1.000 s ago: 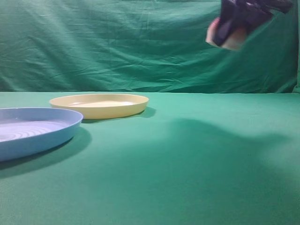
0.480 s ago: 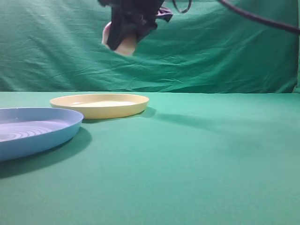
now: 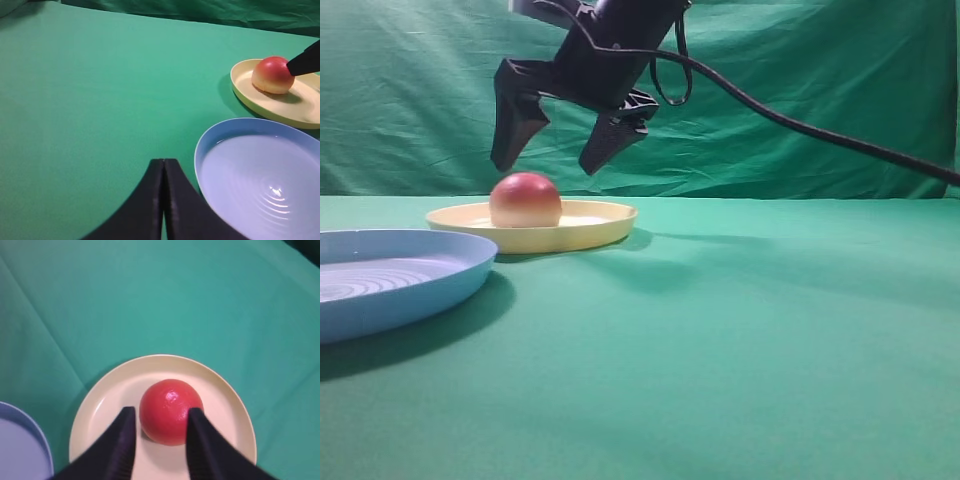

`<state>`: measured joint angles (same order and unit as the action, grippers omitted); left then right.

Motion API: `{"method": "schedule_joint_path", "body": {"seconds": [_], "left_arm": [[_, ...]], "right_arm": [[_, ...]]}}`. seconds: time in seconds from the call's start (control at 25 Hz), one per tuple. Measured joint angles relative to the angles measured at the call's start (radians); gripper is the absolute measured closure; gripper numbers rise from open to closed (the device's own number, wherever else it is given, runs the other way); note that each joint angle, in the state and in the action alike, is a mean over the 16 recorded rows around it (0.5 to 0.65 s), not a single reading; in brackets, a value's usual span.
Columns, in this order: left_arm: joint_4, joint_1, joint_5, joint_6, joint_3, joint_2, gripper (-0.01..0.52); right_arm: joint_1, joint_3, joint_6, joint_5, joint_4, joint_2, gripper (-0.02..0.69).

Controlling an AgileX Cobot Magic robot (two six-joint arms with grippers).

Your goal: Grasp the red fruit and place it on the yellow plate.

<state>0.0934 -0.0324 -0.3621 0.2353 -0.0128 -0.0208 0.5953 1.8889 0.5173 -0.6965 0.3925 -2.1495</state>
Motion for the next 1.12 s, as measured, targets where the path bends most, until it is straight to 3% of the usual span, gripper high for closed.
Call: {"method": "schedule_joint_path", "body": {"seconds": [0.28,0.4,0.56,1.12], "left_arm": [[0.0,0.0,0.0,0.0,0.0,0.0,0.514],[0.0,0.0,0.0,0.0,0.0,0.0,0.514],[0.0,0.0,0.0,0.0,0.0,0.0,0.514],[0.0,0.0,0.0,0.0,0.0,0.0,0.514]], "right_arm": [[0.0,0.001,0.0,-0.104,-0.007,0.153,0.566],[-0.001,0.002,-0.004,-0.158,-0.009,0.214,0.636],[-0.012,0.002,-0.045,-0.243,-0.01,0.29,0.665],[-0.142,-0.018,-0.291,-0.499,-0.061,0.619,0.665]]}}
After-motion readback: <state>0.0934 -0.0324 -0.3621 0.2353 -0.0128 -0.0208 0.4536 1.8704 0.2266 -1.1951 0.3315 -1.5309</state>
